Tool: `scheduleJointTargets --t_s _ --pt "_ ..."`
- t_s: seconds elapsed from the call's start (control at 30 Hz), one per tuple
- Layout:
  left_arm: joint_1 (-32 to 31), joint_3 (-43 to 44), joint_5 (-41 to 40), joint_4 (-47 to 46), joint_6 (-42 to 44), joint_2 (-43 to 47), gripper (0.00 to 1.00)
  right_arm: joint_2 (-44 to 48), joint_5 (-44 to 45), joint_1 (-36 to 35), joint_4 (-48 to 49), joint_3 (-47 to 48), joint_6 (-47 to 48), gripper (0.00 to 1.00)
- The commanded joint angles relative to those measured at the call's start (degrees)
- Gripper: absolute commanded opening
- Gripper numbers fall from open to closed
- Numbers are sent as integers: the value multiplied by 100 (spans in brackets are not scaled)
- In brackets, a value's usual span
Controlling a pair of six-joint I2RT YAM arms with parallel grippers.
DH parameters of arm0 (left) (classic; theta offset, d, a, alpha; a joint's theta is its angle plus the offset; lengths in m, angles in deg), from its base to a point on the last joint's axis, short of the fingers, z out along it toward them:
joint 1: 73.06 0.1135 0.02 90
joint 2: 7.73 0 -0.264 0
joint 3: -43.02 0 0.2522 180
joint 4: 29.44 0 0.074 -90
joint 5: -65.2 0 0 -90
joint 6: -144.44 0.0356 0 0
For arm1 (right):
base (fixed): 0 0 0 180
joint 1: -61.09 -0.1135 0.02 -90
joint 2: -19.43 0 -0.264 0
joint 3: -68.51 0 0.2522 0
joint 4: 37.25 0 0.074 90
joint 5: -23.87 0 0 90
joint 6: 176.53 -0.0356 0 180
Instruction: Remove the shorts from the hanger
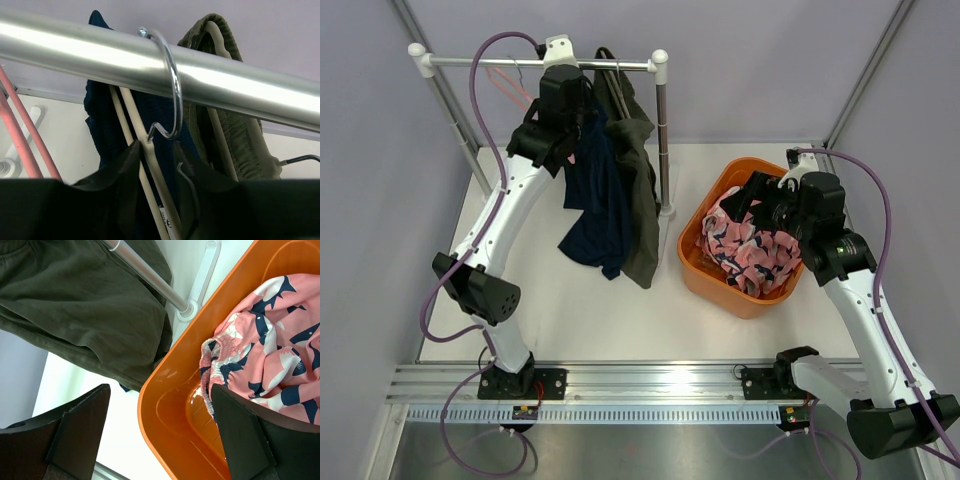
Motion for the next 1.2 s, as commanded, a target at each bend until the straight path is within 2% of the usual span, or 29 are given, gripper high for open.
scheduleJointTargets --t_s 0.0,0.1,0.33,0.4,0.5,0.73,0.83,0.87,1.17 --pt "45 152 -240 -216 36 50 29 28 23 5 45 -13 89 91" --pt "62 170 -231 -181 71 33 22 11 23 5 62 -30 89 91" --pt "159 170 -170 -66 98 24 15 -16 5 5 62 -30 98 91" --pt "185 170 -100 -58 115 33 16 -16 -4 5 71 -31 107 91" --pt "221 205 6 -49 176 -2 25 -16 -12 -4 71 -30 89 91" --pt "256 223 120 -49 247 -11 25 -34 -12 5 62 -13 89 91" --pt "291 231 252 -84 308 -11 10 -25 -4 5 62 -22 89 91" --pt "291 231 287 -127 335 -3 0 -16 -12 5 62 -22 89 91" --pt "282 504 674 -286 721 278 0 10 5 -4 80 -30 89 91"
